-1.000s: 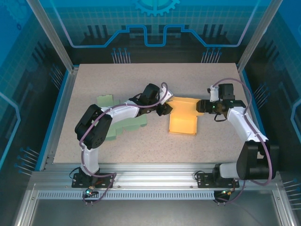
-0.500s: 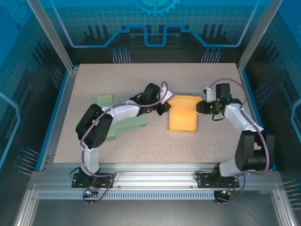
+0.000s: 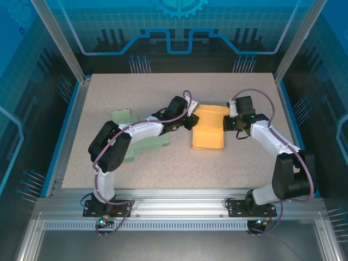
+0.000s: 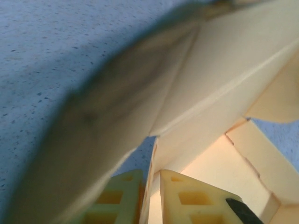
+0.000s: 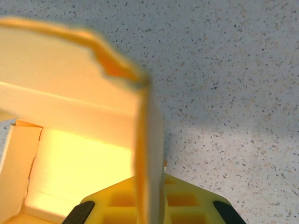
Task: Fold the paper box
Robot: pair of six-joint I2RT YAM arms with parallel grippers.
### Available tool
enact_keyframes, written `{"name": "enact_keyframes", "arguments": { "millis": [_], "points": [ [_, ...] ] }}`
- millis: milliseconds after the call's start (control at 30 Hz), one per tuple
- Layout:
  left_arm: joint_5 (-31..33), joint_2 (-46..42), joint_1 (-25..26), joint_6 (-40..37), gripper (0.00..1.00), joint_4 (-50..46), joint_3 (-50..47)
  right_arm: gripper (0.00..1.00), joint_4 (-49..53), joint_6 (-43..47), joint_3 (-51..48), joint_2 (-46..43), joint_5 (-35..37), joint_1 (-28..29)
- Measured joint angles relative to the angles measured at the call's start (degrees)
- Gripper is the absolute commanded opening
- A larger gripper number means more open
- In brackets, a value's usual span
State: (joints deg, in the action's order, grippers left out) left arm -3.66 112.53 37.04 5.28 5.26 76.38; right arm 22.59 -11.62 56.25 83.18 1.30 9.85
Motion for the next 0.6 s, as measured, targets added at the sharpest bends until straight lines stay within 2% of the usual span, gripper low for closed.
{"name": "enact_keyframes", "arguments": {
  "millis": [100, 267, 600],
  "points": [
    [3.15, 0.0, -0.02, 4.92, 0.13, 0.17, 0.0, 0.07, -1.9, -2.01, 0.02, 0.35, 3.69, 2.58],
    [6.95, 0.0, -0.02, 9.84, 0.12, -0.07, 0.09, 0.07, -4.87, -5.09, 0.37, 1.86, 9.22, 6.19],
    [11.67, 0.02, -0.13, 17.16, 0.19, -0.68, 1.27, 0.04, -10.43, -9.66, 1.92, 5.55, 15.26, 9.66]
  ]
}}
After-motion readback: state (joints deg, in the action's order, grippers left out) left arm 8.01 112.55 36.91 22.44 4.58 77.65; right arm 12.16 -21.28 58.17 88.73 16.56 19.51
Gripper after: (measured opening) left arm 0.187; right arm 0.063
